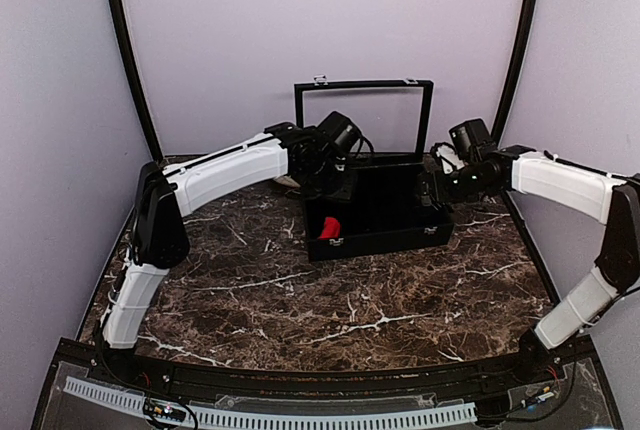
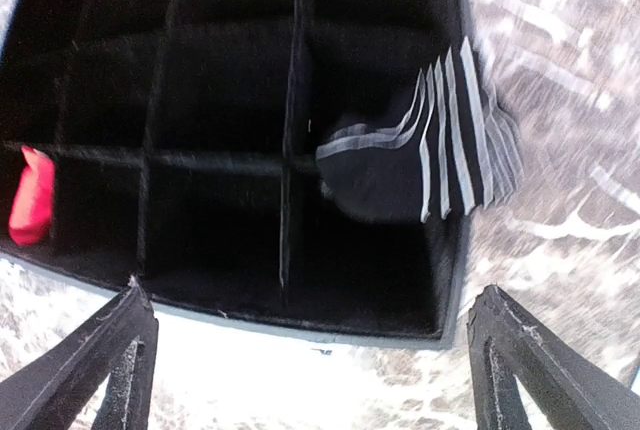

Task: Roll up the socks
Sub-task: Place the sock in the storage box, then pick up the sock from the storage box.

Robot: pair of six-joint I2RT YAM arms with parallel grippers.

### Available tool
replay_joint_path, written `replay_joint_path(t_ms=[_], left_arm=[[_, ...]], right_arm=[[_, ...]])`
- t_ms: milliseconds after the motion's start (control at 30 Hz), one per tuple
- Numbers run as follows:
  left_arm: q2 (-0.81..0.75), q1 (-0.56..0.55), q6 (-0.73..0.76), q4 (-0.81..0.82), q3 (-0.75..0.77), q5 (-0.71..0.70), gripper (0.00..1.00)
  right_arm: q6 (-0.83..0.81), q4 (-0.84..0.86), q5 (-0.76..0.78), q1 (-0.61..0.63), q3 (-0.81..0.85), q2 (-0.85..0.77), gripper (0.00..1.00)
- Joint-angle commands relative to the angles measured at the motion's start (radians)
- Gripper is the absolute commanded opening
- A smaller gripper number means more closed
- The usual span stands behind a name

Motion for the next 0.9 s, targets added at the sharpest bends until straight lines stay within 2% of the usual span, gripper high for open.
replay_joint_path(t_ms=[0, 100, 200, 267, 333, 367, 400, 500, 600, 867], left_arm=[[-0.145, -0.040, 0.111, 0.069, 0.002, -0.052, 0.51], [-0.218, -0.077, 0.211, 0.159, -0.080, -0.101, 0.51], [-0.333, -0.105, 0.281, 0.338, -0.281, -0.124, 0.51], [-0.418, -0.108, 0.284, 0.448, -0.422, -0.118, 0.51], [-0.492, -0.108, 0.286, 0.538, -0.536, -0.113, 0.51], [-0.521, -0.108, 0.289, 0.571, -0.577, -0.108, 0.51], [-0.548, -0.108, 0.292, 0.589, -0.607, -0.104, 0.51], [-0.577, -0.110, 0.299, 0.587, -0.647, -0.103, 0.51], [-0.594, -0.120, 0.307, 0.588, -0.675, -0.102, 0.51], [-0.606, -0.155, 0.340, 0.603, -0.705, -0.103, 0.52]], right_arm=[[-0.065, 0.072, 0.071, 0.011, 0.085, -0.072, 1.00], [-0.065, 0.250, 0.155, 0.011, 0.018, -0.147, 1.00], [-0.031, 0.448, 0.252, 0.009, -0.072, -0.180, 1.00], [0.016, 0.502, 0.317, 0.007, -0.086, -0.163, 1.00], [0.061, 0.488, 0.334, -0.006, -0.061, -0.125, 1.00], [0.090, 0.452, 0.326, -0.014, -0.039, -0.106, 0.97], [0.122, 0.416, 0.303, -0.028, -0.022, -0.094, 0.91], [0.298, 0.390, 0.228, -0.081, -0.052, -0.109, 0.65], [0.481, 0.336, 0.177, -0.127, -0.079, -0.115, 0.53], [0.763, 0.253, 0.075, -0.169, -0.131, -0.072, 0.58]])
